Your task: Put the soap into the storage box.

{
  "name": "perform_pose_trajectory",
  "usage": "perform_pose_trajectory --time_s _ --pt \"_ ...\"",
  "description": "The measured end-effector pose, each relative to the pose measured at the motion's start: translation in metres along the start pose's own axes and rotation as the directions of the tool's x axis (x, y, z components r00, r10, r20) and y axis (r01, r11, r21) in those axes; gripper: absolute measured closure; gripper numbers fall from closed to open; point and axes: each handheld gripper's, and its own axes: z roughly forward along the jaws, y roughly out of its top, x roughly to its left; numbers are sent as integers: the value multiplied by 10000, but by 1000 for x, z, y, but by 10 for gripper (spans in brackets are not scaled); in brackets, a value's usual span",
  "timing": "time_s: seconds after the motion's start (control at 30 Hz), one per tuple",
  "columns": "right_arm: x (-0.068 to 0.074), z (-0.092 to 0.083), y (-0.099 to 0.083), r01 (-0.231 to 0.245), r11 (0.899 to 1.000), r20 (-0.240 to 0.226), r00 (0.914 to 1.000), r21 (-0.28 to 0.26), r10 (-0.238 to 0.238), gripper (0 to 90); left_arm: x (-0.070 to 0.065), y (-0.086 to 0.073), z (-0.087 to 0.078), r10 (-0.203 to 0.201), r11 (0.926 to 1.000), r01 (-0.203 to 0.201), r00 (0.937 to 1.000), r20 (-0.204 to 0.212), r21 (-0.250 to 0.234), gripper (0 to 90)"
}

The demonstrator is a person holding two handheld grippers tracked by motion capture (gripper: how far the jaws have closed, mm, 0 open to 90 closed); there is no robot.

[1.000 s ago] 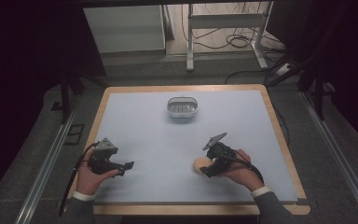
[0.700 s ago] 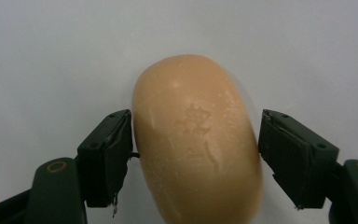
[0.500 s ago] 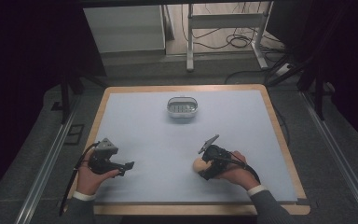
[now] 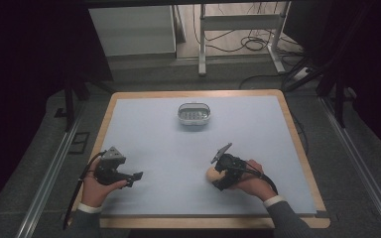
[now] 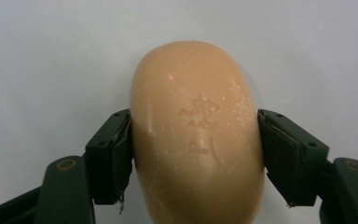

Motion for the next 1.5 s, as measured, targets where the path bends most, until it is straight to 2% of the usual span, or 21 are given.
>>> perform_pose_trajectory --time_s 0.37,0.87,1.5 --pt "-6 -28 0 -207 9966 422 9988 -798 242 309 0 0 0 25 10000 -25 10000 -2 2 75" --pt "-12 -42 -1 -323 9918 661 9970 -1240 407 311 -1 0 1 24 10000 -24 10000 19 10 76" --pt "-22 -58 11 -349 9849 1003 9936 -1697 525 314 -1 0 1 30 10000 -30 10000 12 36 75"
